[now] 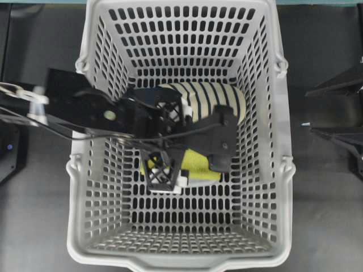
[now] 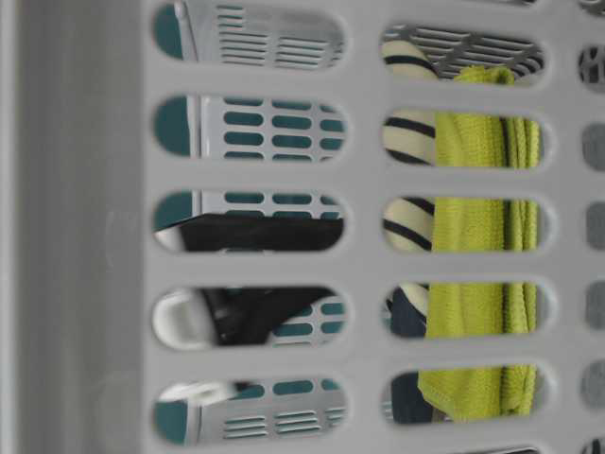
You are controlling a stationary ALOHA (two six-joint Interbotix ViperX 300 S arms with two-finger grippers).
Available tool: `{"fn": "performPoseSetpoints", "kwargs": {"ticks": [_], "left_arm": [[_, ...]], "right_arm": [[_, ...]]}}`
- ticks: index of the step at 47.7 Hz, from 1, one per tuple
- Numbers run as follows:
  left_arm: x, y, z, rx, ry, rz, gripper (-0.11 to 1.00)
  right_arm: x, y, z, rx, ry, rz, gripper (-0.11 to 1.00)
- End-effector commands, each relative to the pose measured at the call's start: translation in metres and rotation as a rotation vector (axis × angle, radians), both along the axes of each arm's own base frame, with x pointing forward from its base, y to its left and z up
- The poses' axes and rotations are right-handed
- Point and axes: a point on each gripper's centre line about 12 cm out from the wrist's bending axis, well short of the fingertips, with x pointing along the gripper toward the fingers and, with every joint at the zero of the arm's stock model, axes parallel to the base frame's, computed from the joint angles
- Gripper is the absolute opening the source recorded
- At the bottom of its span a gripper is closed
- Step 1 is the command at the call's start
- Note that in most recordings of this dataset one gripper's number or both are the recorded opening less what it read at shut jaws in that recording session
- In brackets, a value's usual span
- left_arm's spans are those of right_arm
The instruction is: Pick up the yellow cloth from the shopping basket with the left arm.
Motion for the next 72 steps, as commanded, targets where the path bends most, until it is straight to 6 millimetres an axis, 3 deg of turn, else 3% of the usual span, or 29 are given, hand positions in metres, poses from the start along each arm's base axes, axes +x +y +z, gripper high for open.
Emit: {"fn": "performPoseSetpoints", "kwargs": {"ticks": [1, 7, 16, 20, 24, 30, 35, 48, 64, 72], "left_arm": [[0.004, 0.002, -0.013, 0.004, 0.026, 0.006, 0.88], [0.006, 0.002, -0.031, 0.004, 0.063, 0.012, 0.87], [0.002, 0.002, -0.043, 0.002, 0.078, 0.015, 0.86], [0.0, 0.0, -0.046, 0.002, 0.078, 0.007, 0.8], [-0.001, -0.001, -0.048, 0.009, 0.082, -0.004, 0.66], [-0.001, -0.002, -0.043, 0.009, 0.072, -0.011, 0.33], [0.003, -0.001, -0.025, 0.01, 0.03, -0.012, 0.14], [0.009, -0.002, 0.05, 0.007, -0.031, -0.009, 0.14], [-0.004, -0.002, 0.167, 0.002, -0.059, 0.004, 0.14], [-0.008, -0.001, 0.184, 0.003, -0.04, 0.01, 0.14]], "right_arm": [[0.001, 0.0, 0.005, 0.005, -0.015, -0.001, 0.74], [-0.001, 0.0, 0.002, 0.005, -0.012, -0.001, 0.74], [-0.003, 0.0, -0.001, 0.005, -0.011, -0.001, 0.74], [-0.003, 0.0, -0.003, 0.005, -0.008, -0.001, 0.74], [-0.003, 0.0, -0.005, 0.005, -0.005, -0.001, 0.74], [-0.003, 0.0, -0.006, 0.003, -0.003, -0.001, 0.74], [-0.004, 0.0, -0.008, 0.003, 0.005, 0.0, 0.74], [-0.007, 0.0, -0.005, 0.001, -0.011, 0.0, 0.74], [-0.011, 0.0, -0.005, 0.0, -0.021, 0.0, 0.74], [-0.011, 0.0, -0.007, 0.0, -0.018, 0.0, 0.74]]}}
